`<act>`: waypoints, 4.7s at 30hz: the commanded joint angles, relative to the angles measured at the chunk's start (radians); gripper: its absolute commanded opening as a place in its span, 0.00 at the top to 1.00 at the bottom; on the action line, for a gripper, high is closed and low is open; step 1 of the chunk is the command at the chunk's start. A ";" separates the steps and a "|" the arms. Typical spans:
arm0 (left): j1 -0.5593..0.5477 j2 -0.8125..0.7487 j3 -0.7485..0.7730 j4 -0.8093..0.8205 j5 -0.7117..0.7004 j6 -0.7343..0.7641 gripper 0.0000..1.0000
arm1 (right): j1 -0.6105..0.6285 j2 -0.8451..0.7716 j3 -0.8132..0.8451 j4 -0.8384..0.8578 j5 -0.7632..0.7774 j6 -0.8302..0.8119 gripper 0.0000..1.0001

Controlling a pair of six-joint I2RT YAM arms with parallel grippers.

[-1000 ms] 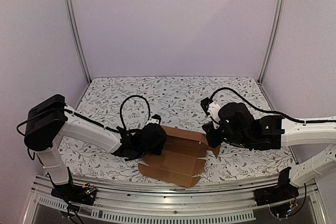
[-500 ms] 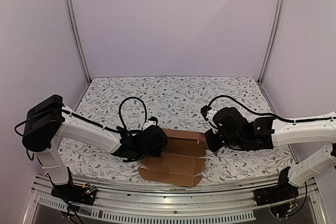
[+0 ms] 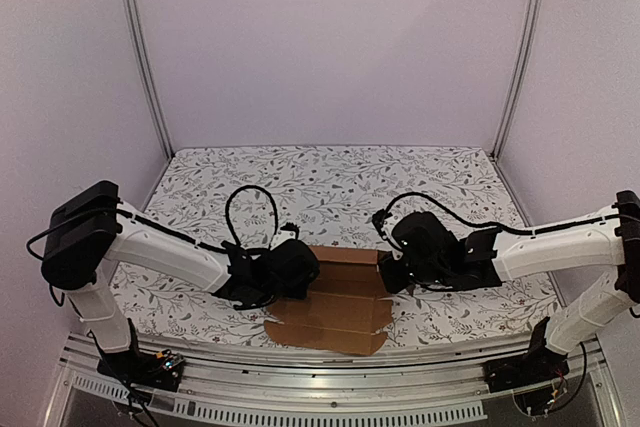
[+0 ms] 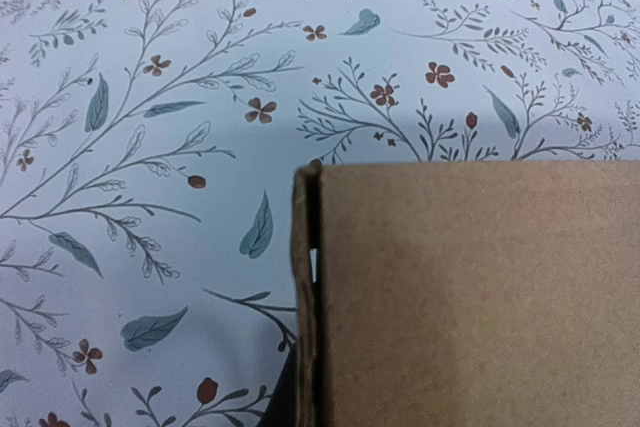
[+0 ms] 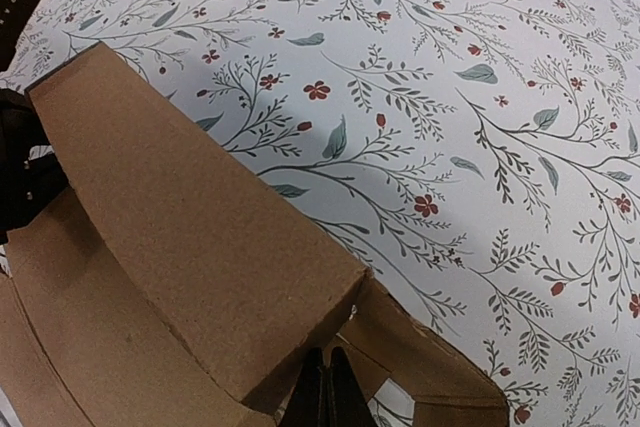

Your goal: Fold the paper box

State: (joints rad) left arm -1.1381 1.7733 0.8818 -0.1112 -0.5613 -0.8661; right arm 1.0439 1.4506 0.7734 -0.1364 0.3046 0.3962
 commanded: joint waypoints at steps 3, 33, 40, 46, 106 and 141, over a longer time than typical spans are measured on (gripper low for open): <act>-0.018 -0.004 0.003 -0.047 0.063 -0.021 1.00 | -0.006 0.052 -0.012 0.126 -0.030 0.070 1.00; -0.057 -0.018 -0.033 0.040 0.197 -0.097 1.00 | -0.006 -0.036 -0.181 0.756 0.022 0.194 1.00; -0.050 -0.044 -0.076 0.094 0.173 -0.118 1.00 | -0.007 -0.052 -0.163 0.661 -0.018 0.166 1.00; -0.031 -0.060 -0.083 0.122 0.142 -0.103 1.00 | -0.006 -0.090 -0.140 0.530 -0.088 0.112 1.00; 0.207 -0.307 -0.361 0.761 0.674 -0.192 1.00 | 0.065 -0.432 -0.155 0.587 -0.385 -0.104 1.00; 0.249 -0.316 -0.230 0.563 0.774 0.010 1.00 | 0.107 -0.326 -0.094 -0.042 -0.187 -0.225 1.00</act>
State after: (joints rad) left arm -0.8921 1.4647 0.5949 0.3996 0.1356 -0.8806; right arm 1.1400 1.0824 0.6678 0.0002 0.0624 0.1947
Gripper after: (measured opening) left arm 0.029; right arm 0.003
